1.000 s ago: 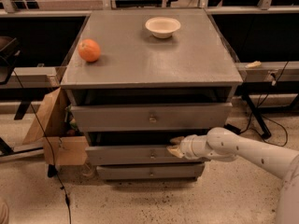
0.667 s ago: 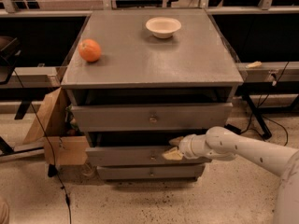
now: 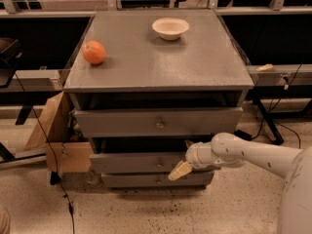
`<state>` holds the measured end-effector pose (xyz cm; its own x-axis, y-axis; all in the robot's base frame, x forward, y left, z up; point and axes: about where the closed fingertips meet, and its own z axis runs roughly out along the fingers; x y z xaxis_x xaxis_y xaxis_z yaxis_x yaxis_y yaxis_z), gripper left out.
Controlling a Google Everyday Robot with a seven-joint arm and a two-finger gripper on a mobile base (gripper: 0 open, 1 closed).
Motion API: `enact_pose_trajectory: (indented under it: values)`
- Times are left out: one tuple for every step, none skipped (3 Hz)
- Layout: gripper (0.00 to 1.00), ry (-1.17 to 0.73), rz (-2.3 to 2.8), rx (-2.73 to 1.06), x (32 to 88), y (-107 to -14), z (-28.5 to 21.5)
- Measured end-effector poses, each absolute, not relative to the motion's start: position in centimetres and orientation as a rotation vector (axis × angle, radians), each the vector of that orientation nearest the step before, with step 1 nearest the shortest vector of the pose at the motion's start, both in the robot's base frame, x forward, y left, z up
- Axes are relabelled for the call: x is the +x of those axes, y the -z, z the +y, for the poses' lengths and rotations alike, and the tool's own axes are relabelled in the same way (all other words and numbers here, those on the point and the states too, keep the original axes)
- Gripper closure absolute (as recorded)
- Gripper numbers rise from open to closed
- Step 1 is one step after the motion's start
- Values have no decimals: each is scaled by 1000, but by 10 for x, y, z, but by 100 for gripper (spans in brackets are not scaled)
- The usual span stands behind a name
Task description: Open middle drawer
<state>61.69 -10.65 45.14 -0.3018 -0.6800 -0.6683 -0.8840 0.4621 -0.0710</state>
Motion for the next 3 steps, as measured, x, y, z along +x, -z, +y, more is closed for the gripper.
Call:
enact_pose_trajectory:
  values:
    - [0,-339,2112,-1417,606,-438,-106]
    - [0,-253,2171,-1585,597,-415,-108]
    - [26,-227,2210,-1634,592,-406,-113]
